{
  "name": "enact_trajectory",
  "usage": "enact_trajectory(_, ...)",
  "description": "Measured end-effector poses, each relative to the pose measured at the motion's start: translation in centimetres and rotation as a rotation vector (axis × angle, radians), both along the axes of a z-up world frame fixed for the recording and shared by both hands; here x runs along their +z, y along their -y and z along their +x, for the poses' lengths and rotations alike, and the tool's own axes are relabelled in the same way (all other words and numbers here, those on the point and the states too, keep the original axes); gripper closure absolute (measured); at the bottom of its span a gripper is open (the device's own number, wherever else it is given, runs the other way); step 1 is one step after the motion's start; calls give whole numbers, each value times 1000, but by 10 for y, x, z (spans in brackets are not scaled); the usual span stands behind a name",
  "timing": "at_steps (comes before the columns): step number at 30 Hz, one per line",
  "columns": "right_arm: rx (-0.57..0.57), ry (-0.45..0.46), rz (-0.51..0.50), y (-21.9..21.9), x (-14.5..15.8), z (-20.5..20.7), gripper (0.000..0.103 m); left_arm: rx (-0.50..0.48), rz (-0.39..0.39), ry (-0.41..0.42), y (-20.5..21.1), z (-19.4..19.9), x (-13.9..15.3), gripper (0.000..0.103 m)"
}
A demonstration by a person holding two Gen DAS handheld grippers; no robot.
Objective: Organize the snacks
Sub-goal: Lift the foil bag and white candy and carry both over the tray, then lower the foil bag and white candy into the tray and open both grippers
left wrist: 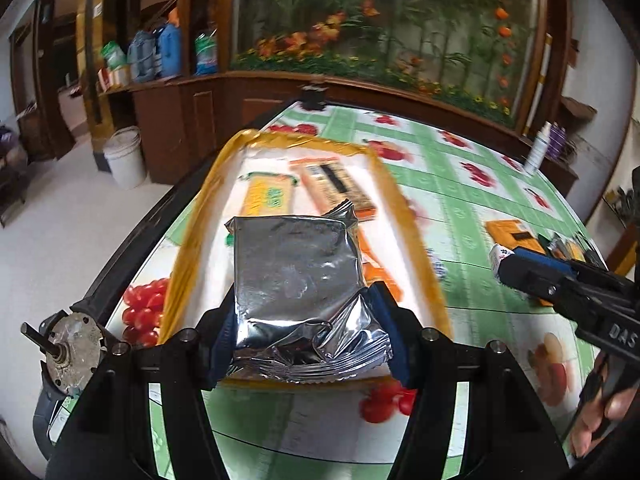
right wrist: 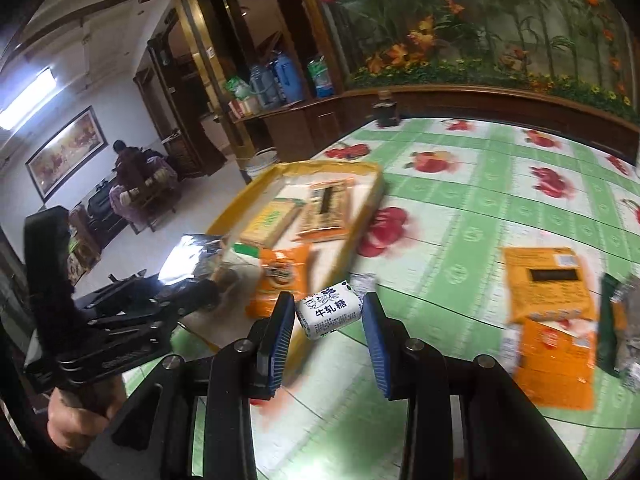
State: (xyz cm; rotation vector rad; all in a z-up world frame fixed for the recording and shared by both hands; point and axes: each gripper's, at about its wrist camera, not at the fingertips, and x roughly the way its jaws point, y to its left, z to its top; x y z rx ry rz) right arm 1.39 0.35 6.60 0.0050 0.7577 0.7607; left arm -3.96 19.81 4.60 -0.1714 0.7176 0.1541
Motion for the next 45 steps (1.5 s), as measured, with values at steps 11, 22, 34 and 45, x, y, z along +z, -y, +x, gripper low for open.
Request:
enact_trajectory(11,13,-19,-55,-81,-11,26,68,9,-8,17,-13,14,-13,42)
enact_trajectory(22,-46,-73,-81,-103,-29,71,67,13,46,26,-7,20,-18,41)
enact_trajectory(34,-18,-100,-99,-111,-44,70,66,30,43,43,-12,16,-15,41)
enact_trajectory(45,4,-68,-84,-108,-35,64,59,34,28,70,-14,12,-12,40)
